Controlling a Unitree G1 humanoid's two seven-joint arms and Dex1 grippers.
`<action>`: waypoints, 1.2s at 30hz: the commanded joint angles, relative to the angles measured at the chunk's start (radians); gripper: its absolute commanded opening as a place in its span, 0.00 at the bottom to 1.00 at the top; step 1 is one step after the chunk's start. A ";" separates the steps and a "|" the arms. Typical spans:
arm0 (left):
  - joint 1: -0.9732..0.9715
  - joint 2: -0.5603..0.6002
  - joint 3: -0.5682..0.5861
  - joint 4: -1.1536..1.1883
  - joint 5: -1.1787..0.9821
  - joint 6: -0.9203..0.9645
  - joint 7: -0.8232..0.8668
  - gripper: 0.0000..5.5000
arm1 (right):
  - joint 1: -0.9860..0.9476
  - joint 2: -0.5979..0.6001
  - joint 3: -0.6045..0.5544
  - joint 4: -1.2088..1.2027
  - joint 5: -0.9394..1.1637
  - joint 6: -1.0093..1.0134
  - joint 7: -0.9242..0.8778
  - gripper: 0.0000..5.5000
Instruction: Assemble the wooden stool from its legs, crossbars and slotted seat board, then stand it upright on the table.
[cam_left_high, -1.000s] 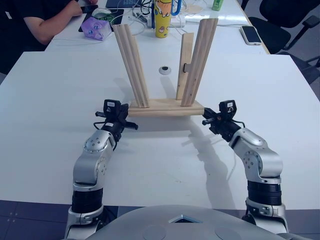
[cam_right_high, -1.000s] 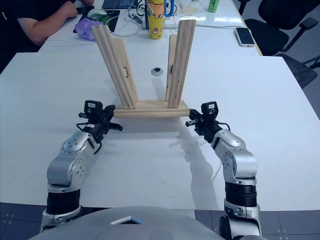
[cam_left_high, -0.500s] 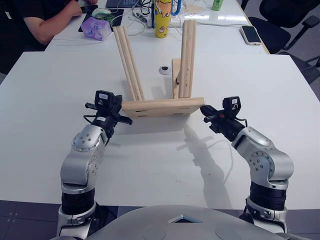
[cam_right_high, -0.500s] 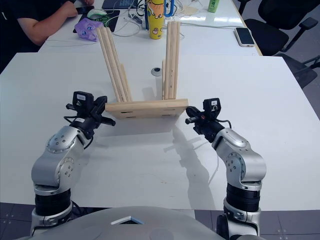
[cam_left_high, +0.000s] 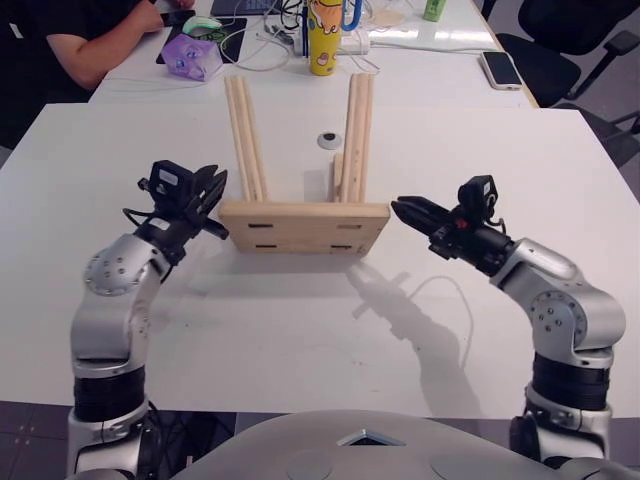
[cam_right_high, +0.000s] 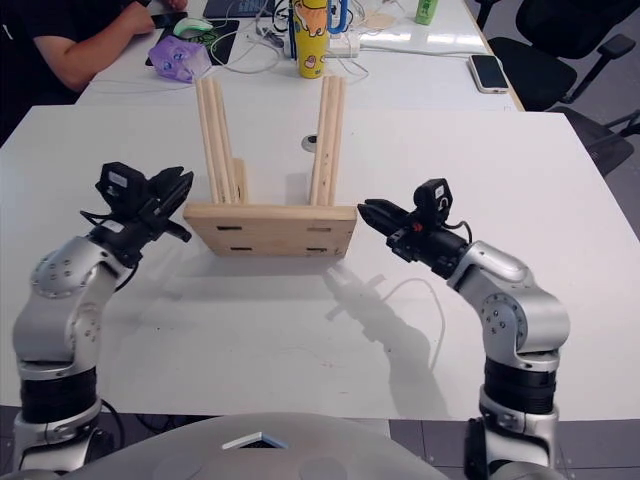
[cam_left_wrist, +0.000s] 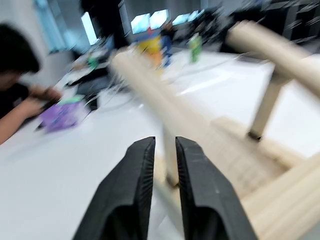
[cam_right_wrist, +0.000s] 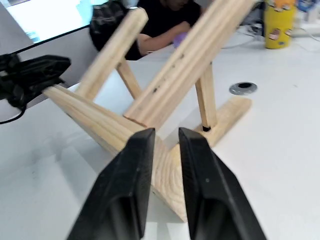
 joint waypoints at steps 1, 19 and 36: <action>0.048 0.097 0.096 0.129 -0.048 -0.094 -0.136 0.28 | 0.043 -0.093 0.076 0.239 -0.181 -0.347 0.132 0.30; 0.046 0.319 -0.037 0.420 -0.012 -0.267 -0.529 0.76 | -0.159 -0.069 0.221 0.624 -0.203 -0.622 0.483 0.80; -0.194 0.240 -0.245 0.683 0.092 -0.473 -0.568 0.78 | -0.377 0.047 0.296 0.916 -0.276 -0.790 0.508 0.85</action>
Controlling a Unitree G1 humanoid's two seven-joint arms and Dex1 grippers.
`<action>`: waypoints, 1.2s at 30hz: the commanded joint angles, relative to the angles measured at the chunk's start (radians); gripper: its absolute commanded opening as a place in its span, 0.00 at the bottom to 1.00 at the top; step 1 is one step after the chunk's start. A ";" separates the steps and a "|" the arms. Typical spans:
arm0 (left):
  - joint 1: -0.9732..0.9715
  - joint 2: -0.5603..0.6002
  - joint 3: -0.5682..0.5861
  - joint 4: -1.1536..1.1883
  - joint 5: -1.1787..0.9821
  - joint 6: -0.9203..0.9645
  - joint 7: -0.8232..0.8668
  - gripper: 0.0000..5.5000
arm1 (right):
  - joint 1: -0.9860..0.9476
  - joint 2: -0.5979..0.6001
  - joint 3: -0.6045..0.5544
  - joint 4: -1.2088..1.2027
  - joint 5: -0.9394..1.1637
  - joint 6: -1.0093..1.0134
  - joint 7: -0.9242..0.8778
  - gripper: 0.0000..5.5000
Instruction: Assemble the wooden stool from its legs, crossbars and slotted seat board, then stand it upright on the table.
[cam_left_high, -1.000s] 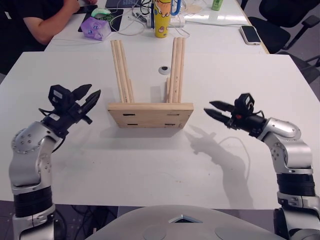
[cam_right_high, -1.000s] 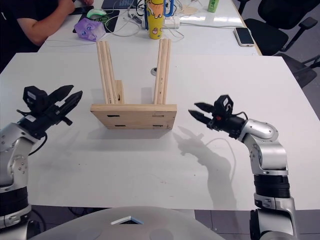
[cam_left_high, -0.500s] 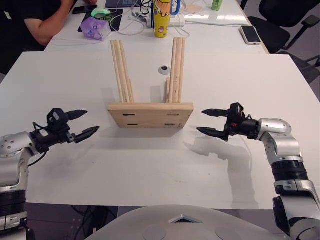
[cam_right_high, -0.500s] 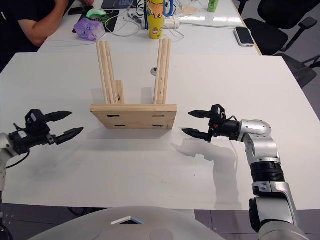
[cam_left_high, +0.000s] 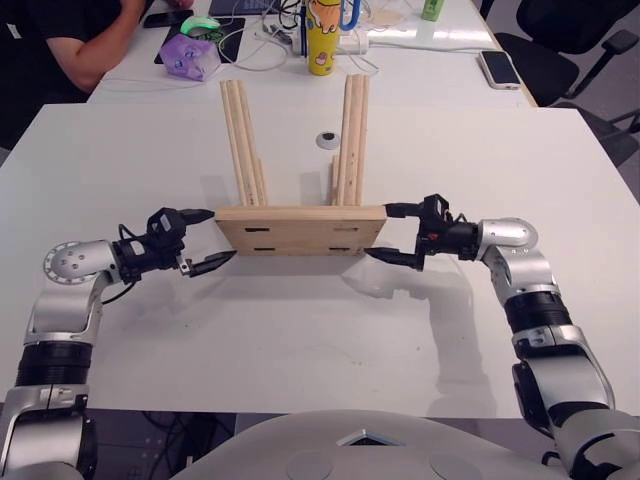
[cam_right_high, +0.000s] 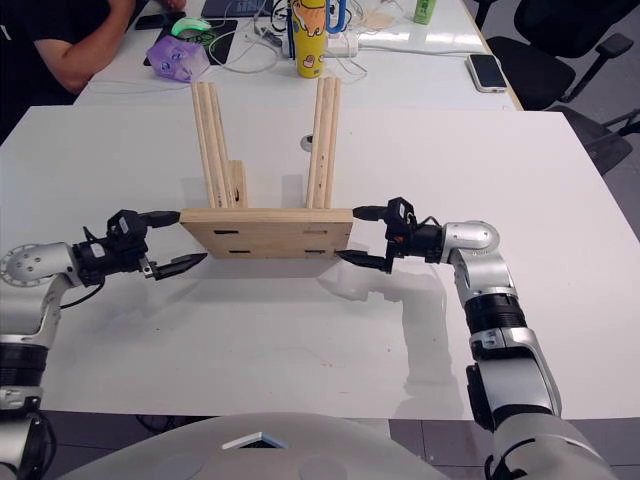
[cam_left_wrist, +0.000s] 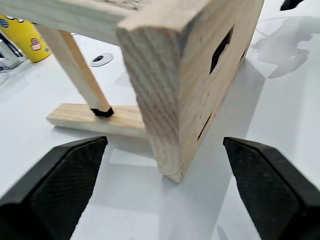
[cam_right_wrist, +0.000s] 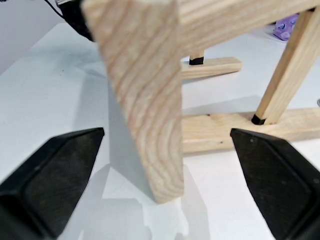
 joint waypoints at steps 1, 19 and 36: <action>-0.060 -0.023 -0.043 0.053 0.030 -0.049 -0.013 0.78 | -0.063 0.021 0.020 0.070 -0.033 -0.039 0.022 0.85; -0.108 -0.006 -0.037 0.115 0.003 -0.042 -0.085 0.42 | -0.130 0.030 0.012 0.187 -0.017 -0.002 0.169 0.36; -0.196 0.135 0.079 -0.346 -0.498 0.740 -0.173 0.32 | -0.237 -0.319 0.211 -0.251 0.504 0.779 0.283 0.27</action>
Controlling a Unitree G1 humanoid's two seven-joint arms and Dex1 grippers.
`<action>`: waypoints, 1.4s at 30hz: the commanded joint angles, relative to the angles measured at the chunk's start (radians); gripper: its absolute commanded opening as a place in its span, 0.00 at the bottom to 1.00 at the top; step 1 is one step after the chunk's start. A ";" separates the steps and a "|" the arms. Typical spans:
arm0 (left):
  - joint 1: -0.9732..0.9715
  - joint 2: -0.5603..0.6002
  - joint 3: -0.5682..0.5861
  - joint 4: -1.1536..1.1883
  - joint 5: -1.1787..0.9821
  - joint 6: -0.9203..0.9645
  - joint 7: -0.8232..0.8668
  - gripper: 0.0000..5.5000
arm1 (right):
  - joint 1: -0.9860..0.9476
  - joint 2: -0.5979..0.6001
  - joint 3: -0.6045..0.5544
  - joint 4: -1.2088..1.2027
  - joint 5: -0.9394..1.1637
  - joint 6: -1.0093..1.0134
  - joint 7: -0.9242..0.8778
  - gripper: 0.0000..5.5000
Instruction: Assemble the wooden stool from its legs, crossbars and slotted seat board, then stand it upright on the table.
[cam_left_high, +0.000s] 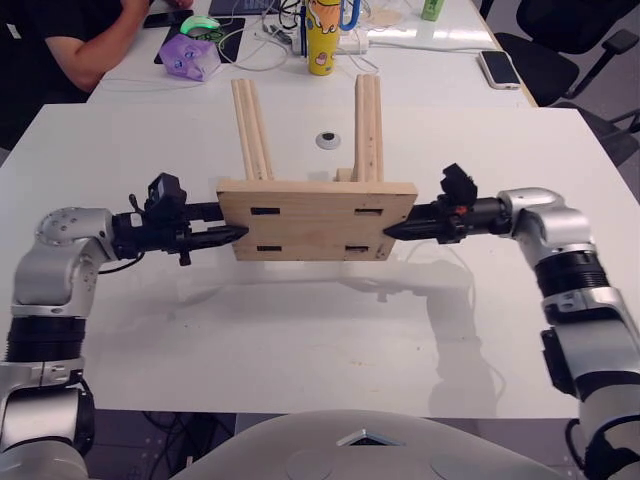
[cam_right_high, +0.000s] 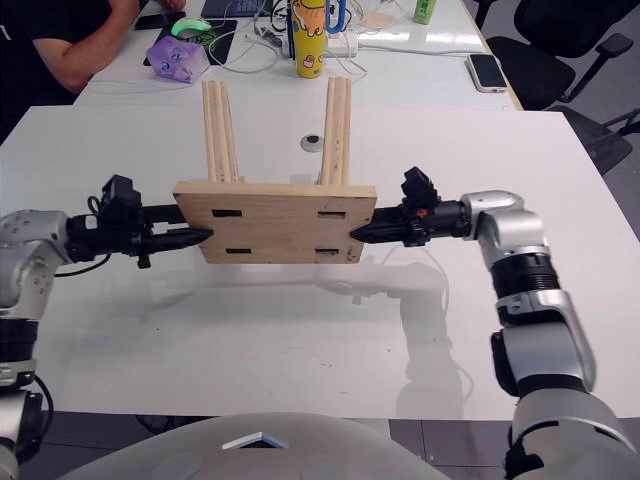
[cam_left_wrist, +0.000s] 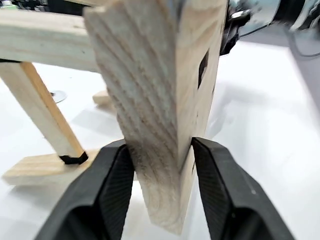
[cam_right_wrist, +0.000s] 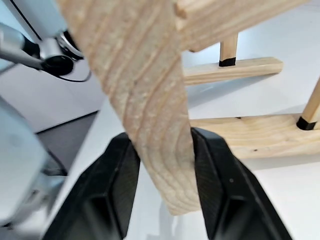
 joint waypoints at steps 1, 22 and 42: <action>-0.122 0.060 0.035 -0.103 -0.195 0.252 -0.017 0.31 | -0.096 -0.121 0.082 -0.201 0.228 0.255 0.010 0.27; -0.784 0.061 -0.201 0.822 -0.041 0.626 -0.239 0.29 | -0.735 -0.016 0.300 0.545 0.389 0.850 0.010 0.32; -0.922 0.090 0.033 1.321 0.236 0.205 -0.050 0.77 | -0.681 -0.012 -0.042 0.857 -0.224 0.123 -0.112 0.89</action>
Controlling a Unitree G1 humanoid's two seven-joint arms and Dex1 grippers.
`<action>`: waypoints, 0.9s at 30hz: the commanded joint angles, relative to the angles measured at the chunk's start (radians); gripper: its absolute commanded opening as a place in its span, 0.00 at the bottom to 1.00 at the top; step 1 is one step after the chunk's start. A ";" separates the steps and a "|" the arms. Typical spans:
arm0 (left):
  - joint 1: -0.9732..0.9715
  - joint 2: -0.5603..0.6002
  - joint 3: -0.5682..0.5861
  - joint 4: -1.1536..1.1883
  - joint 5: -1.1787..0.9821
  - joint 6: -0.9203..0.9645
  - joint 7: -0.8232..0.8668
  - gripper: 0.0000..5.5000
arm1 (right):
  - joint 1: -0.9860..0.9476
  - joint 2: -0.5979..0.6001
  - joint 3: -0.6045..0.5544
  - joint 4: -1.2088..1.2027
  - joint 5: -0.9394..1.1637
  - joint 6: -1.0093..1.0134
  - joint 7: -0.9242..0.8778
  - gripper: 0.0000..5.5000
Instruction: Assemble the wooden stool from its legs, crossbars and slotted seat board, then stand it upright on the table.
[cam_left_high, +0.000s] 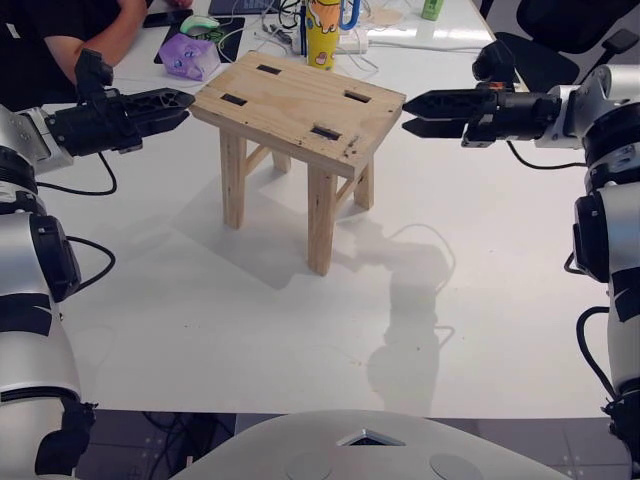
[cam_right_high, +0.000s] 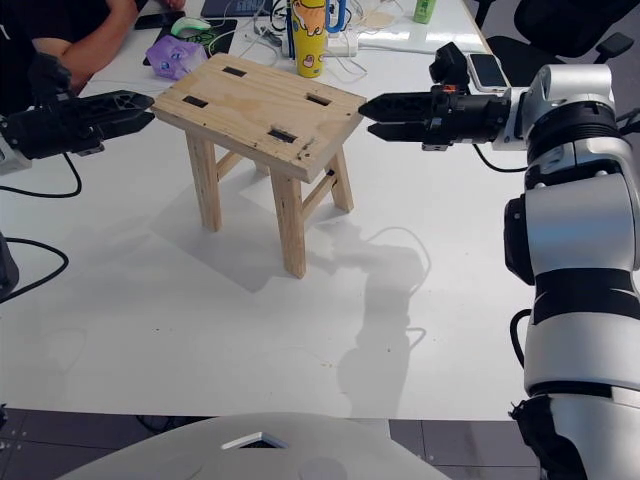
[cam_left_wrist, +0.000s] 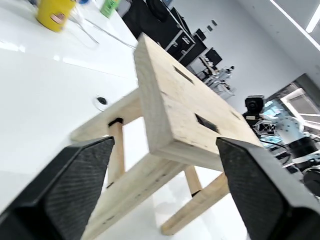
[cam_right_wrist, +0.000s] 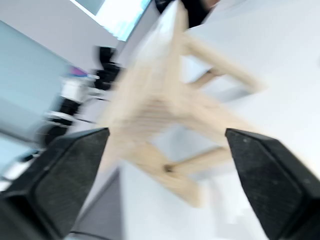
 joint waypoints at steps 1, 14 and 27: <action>0.025 0.104 0.106 0.002 -0.003 -0.107 0.039 0.77 | 0.048 -0.097 -0.130 -0.004 -0.047 -0.201 -0.013 0.91; 0.974 0.193 0.037 -0.892 -0.029 -0.326 -0.230 0.57 | 1.155 -0.060 -0.099 -1.379 0.430 0.032 -0.076 0.62; 0.862 -0.025 -0.245 -1.095 0.193 -0.537 -0.074 0.22 | 1.099 0.389 -0.070 -1.495 0.486 0.085 -0.520 0.26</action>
